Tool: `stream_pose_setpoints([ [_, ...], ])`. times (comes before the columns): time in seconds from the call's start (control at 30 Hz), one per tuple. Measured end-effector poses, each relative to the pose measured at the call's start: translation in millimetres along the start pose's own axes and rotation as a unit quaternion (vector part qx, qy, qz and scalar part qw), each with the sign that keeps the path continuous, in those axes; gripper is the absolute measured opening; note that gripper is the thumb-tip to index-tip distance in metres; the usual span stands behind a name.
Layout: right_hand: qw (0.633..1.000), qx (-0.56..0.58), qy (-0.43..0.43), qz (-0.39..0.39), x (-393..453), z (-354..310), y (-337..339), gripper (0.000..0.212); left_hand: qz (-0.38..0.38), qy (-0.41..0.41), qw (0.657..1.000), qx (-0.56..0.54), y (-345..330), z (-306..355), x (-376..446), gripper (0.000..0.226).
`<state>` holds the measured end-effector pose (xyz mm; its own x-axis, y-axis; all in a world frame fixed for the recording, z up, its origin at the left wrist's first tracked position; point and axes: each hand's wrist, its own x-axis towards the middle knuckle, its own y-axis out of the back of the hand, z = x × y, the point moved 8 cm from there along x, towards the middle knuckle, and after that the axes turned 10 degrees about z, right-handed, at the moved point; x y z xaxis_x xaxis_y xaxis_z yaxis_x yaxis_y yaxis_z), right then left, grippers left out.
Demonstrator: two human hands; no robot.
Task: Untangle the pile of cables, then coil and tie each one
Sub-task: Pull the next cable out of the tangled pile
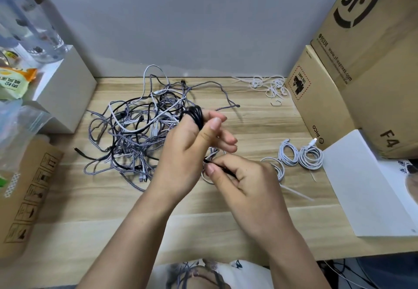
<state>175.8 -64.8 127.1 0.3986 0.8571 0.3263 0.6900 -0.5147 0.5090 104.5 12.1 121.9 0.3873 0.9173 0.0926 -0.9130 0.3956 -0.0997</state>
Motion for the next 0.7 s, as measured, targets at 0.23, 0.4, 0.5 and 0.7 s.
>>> stream_pose_setpoints([
  [0.23, 0.998, 0.045, 0.011, 0.05, 6, -6, 16, 0.006, -0.096, 0.036, 0.978, 0.179, -8, -13, -8, 0.039],
  [0.4, 0.985, 0.143, -0.033, 0.095, 10, 7, 30, 0.022, -0.19, 0.113, 0.97, 0.1, -16, -22, -16, 0.05],
  [0.5, 0.977, 0.188, -0.034, 0.099, 10, 13, 33, 0.017, -0.304, 0.166, 0.937, -0.03, -26, -19, -26, 0.046],
  [0.7, 0.971, 0.212, -0.007, 0.111, 14, 7, 33, 0.02, -0.382, 0.213, 0.865, -0.247, -33, 0, -35, 0.028],
])
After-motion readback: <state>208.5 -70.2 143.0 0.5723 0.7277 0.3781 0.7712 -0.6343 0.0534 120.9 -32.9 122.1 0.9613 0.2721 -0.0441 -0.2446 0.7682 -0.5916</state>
